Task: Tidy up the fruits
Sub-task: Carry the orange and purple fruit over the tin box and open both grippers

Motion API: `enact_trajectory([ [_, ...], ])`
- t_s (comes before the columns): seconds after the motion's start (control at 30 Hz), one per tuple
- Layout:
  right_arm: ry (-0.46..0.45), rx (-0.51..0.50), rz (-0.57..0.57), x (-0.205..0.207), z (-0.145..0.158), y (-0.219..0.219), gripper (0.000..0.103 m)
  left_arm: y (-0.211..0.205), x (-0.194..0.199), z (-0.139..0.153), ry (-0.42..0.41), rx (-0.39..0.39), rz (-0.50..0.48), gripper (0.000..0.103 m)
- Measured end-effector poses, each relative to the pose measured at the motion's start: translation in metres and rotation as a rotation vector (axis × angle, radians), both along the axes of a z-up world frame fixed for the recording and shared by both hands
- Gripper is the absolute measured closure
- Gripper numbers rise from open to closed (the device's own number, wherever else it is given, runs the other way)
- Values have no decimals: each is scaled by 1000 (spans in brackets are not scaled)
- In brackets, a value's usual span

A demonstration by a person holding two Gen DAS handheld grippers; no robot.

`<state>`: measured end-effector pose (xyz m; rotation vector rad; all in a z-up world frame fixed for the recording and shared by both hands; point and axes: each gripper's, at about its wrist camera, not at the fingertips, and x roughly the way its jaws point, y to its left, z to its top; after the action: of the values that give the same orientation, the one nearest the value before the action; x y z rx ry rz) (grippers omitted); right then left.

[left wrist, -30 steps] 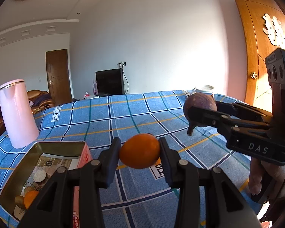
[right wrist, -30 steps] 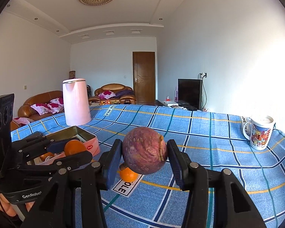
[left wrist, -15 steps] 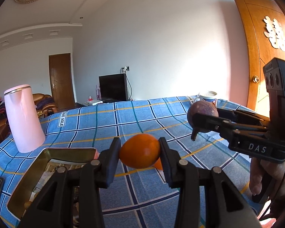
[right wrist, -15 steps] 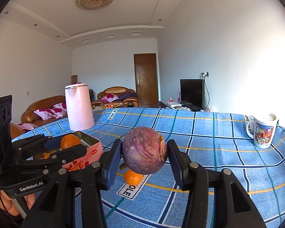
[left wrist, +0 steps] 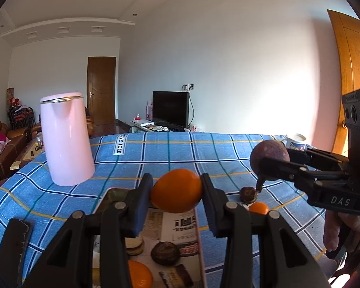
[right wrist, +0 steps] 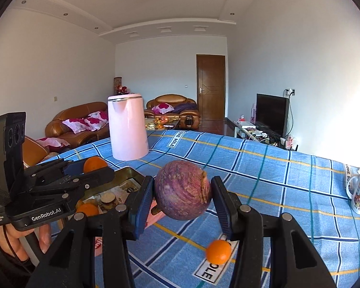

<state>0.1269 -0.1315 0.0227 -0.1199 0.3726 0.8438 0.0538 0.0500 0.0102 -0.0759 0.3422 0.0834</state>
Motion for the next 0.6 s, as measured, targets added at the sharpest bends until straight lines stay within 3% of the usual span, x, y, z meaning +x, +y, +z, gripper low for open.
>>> enact_trajectory([
  [0.3,81,-62,87,14,-16,67,53,56,22,-8,128,-38,56,61],
  [0.6,159,-208,136,24,-50,128,52,67,43,-33,278,-19,50,61],
])
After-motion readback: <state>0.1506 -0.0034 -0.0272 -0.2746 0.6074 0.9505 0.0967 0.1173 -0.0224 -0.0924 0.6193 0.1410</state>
